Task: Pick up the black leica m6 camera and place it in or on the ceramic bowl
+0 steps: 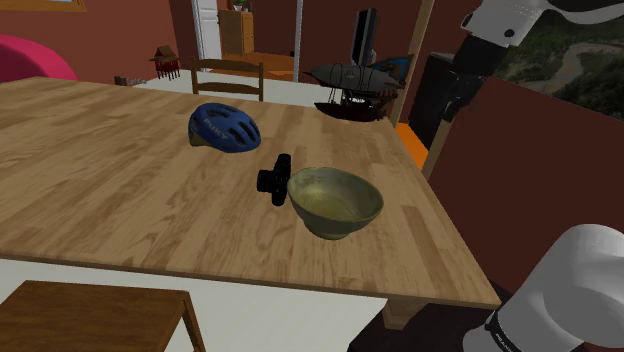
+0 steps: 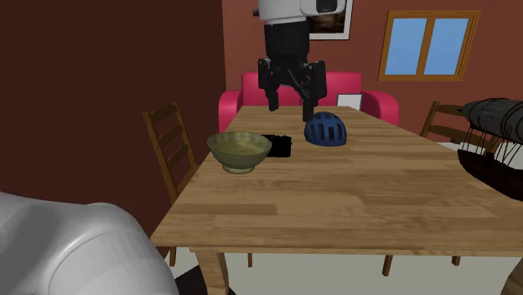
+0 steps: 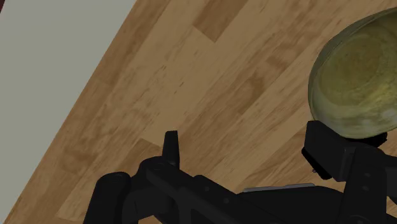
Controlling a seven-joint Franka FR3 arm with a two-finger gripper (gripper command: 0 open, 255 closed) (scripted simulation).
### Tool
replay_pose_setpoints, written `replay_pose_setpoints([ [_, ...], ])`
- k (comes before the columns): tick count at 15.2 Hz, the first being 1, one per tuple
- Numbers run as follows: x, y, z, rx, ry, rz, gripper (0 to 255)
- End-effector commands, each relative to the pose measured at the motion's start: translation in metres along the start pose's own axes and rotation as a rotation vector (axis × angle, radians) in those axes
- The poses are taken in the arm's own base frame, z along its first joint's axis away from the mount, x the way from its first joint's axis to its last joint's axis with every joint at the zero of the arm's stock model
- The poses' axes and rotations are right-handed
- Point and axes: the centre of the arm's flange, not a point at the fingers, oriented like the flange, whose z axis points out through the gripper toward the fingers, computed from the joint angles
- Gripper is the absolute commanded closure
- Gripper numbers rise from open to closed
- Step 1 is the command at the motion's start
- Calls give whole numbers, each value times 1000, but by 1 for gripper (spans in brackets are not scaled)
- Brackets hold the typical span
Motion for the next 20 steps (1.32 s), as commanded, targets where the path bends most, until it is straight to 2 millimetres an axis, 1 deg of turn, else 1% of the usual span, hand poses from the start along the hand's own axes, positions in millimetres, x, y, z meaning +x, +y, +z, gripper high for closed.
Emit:
replay_pose_setpoints([
  [1, 0, 0, 0, 0, 0, 0, 0],
  [10, 55, -104, 49, -35, -56, -32, 0],
  [20, 108, -218, 111, -73, -118, -68, 0],
])
